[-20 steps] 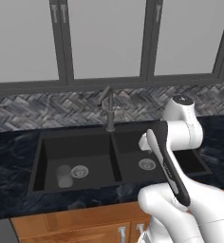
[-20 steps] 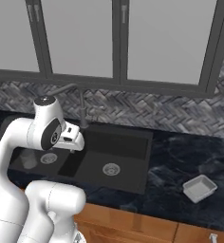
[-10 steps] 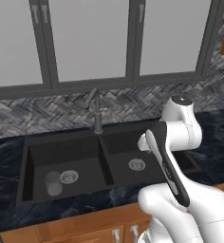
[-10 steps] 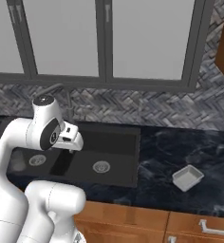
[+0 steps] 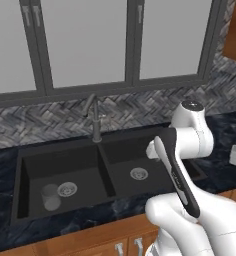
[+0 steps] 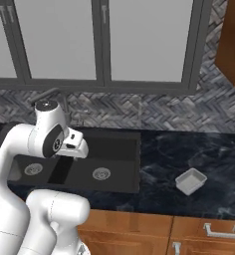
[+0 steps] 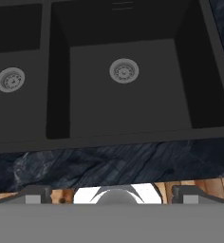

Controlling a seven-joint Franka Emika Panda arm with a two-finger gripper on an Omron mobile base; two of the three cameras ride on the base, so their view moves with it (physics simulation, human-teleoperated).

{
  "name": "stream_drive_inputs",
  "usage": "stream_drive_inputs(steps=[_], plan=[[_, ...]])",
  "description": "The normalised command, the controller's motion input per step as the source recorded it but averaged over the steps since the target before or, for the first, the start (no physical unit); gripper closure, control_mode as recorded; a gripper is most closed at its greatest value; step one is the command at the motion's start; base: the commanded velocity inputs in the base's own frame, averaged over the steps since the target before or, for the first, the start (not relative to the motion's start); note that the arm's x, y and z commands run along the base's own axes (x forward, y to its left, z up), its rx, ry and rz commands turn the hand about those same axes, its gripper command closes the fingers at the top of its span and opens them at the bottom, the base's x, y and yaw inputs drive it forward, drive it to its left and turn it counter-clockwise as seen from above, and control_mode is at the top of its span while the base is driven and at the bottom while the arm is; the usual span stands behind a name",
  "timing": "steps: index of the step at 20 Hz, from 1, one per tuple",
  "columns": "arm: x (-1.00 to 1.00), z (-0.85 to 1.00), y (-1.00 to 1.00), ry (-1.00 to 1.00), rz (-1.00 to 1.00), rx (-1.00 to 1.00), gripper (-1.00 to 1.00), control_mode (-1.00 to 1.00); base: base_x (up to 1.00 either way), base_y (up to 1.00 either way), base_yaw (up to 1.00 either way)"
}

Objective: Place the glass cup in the left basin and the tupperware in the right basin of the sink.

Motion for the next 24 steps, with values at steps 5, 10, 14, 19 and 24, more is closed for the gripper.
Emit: stream_drive_inputs(steps=[5,10,14,19,24], plan=[[0.00,0.00,0.00,0.00,0.00,0.00,-1.00,1.00,0.18,-0.78,0.00],[0.00,0.00,0.00,0.00,0.00,0.00,-1.00,1.00,0.24,-0.66,0.01],[0.16,-0.03,-0.45,0.00,0.01,0.00,-1.00,-1.00,0.06,-0.15,0.01],[0.03,-0.01,-0.70,-0.04,0.00,0.00,-1.00,-1.00,0.00,0.00,0.00],[0.06,0.00,-0.80,-0.02,0.00,0.00,-1.00,-1.00,0.00,0.00,0.00]])
